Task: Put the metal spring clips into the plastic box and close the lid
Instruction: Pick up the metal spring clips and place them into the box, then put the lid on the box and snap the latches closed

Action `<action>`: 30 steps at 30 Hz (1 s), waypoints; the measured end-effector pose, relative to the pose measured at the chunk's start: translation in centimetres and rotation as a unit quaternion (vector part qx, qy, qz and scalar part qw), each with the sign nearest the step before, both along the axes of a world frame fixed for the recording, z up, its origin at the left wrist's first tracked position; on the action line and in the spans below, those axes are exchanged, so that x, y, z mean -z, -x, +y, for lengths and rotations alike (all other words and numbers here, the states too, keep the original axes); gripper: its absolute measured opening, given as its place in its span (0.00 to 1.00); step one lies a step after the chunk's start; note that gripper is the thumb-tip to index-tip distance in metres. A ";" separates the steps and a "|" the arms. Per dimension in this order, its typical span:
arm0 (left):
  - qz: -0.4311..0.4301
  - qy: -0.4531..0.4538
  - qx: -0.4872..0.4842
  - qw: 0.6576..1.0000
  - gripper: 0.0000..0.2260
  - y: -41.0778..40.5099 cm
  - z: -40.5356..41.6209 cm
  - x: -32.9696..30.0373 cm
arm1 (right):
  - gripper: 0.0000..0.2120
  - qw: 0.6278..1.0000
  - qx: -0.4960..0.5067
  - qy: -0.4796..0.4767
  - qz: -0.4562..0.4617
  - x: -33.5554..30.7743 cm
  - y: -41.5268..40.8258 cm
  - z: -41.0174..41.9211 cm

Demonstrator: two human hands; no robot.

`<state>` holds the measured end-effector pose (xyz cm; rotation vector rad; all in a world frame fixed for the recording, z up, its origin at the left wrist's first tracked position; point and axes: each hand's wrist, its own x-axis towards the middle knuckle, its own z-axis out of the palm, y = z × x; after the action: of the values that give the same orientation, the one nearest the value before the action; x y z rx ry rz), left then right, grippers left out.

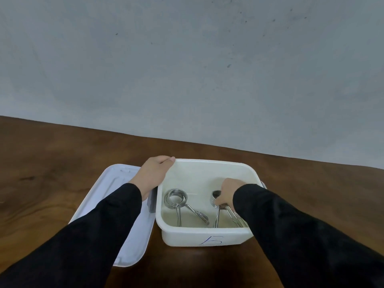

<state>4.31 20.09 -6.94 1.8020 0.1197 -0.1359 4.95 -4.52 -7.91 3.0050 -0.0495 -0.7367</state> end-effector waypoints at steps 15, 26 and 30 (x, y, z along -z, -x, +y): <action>-0.087 -0.345 -0.048 0.933 0.09 9.8 5.5 3.9 | 0.16 0.950 -0.020 -0.235 -0.206 -7.2 8.6 0.4; -0.191 -0.514 0.191 0.814 0.13 17.9 8.8 9.3 | 0.25 0.877 -0.171 -0.281 -0.350 -1.7 13.5 1.2; -0.267 -0.447 0.046 0.853 0.26 18.7 8.2 6.1 | 0.22 0.874 -0.147 -0.324 -0.330 -2.2 13.7 1.3</action>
<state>-14.39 28.31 -13.01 2.7060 -0.3652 0.4319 -8.73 -3.23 -5.72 3.5727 0.7558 0.4208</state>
